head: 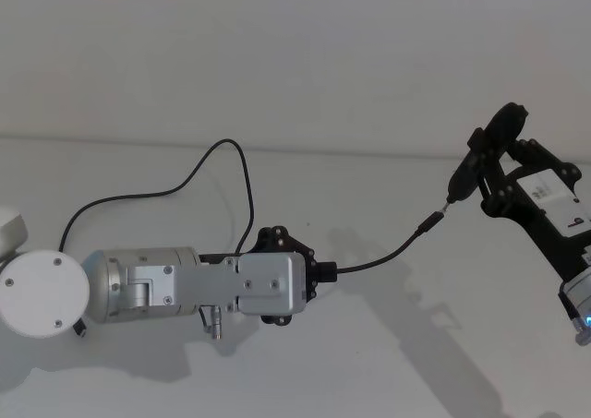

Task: Pick up the data cable with the one hand.

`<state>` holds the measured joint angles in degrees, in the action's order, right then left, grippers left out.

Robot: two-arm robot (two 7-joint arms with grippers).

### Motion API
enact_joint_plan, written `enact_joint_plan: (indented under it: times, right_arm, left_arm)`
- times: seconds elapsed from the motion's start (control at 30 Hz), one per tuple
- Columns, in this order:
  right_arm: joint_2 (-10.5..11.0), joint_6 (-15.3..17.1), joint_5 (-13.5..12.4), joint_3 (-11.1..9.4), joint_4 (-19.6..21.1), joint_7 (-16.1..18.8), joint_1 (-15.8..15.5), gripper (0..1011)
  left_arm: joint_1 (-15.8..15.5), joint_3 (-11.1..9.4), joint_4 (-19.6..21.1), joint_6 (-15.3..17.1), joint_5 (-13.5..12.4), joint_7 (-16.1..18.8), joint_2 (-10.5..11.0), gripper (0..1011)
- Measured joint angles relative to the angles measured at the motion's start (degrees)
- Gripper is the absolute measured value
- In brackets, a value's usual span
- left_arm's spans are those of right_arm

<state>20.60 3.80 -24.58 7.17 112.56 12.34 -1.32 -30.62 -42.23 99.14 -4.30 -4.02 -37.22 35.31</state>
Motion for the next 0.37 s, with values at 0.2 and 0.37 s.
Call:
enact_joint_plan:
  times: [0.2, 0.37]
  right_arm:
    - [0.02, 0.05, 0.03, 0.00, 0.05, -0.02, -0.03, 268]
    - [0.03, 0.09, 0.05, 0.00, 0.09, -0.04, -0.06, 268]
  left_arm:
    - [0.00, 0.00, 0.00, 0.00, 0.00, 0.00, 0.00, 43]
    - [0.00, 0.00, 0.00, 0.00, 0.00, 0.00, 0.00, 43]
